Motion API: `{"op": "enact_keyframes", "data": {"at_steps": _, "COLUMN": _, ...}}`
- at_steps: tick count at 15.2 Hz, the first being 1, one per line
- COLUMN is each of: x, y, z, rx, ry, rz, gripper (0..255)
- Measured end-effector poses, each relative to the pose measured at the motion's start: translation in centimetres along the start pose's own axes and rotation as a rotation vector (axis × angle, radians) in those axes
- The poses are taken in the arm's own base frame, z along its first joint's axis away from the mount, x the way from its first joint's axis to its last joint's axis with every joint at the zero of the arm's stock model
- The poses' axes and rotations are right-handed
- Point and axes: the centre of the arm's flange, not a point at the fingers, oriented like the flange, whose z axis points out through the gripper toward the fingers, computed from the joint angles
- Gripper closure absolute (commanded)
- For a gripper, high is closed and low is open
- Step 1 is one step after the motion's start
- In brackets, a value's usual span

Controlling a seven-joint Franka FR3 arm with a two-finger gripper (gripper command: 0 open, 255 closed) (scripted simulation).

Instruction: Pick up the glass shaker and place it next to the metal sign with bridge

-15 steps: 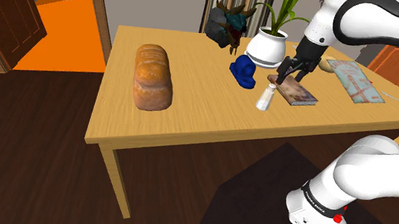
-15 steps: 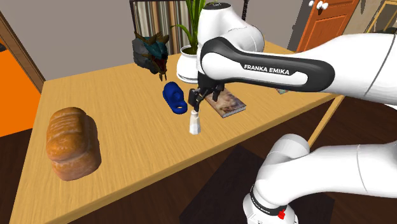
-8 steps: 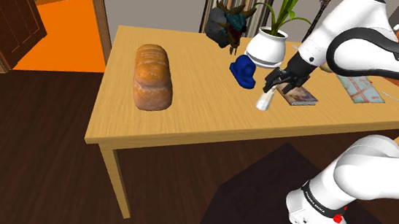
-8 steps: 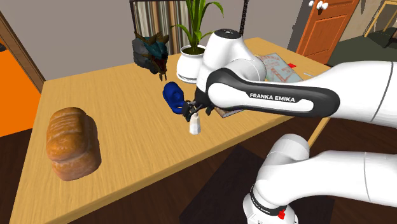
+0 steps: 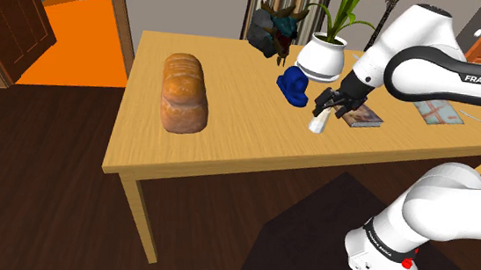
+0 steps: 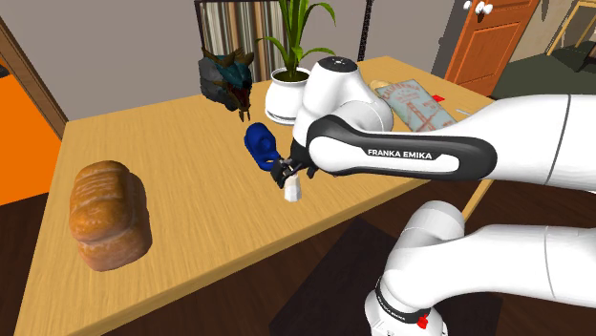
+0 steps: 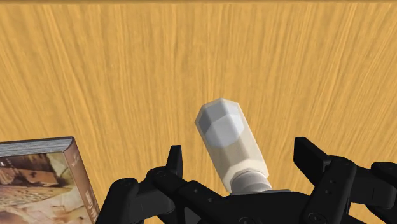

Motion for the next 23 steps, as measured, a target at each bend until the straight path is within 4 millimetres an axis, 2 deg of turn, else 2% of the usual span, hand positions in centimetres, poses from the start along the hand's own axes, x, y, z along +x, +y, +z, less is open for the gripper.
{"op": "enact_keyframes", "data": {"at_steps": 2, "x": 0.0, "y": 0.0, "z": 0.0, "rx": 0.0, "ry": 0.0, "rz": 0.0, "gripper": 0}}
{"op": "enact_keyframes", "data": {"at_steps": 3, "x": 0.0, "y": 0.0, "z": 0.0, "rx": 0.0, "ry": 0.0, "rz": 0.0, "gripper": 255}}
{"op": "enact_keyframes", "data": {"at_steps": 14, "x": 0.1, "y": 0.0, "z": -0.2, "rx": 0.0, "ry": 0.001, "rz": 0.0, "gripper": 255}}
{"op": "enact_keyframes", "data": {"at_steps": 23, "x": 1.1, "y": -0.5, "z": -4.5, "rx": 0.0, "ry": 0.0, "rz": 0.0, "gripper": 255}}
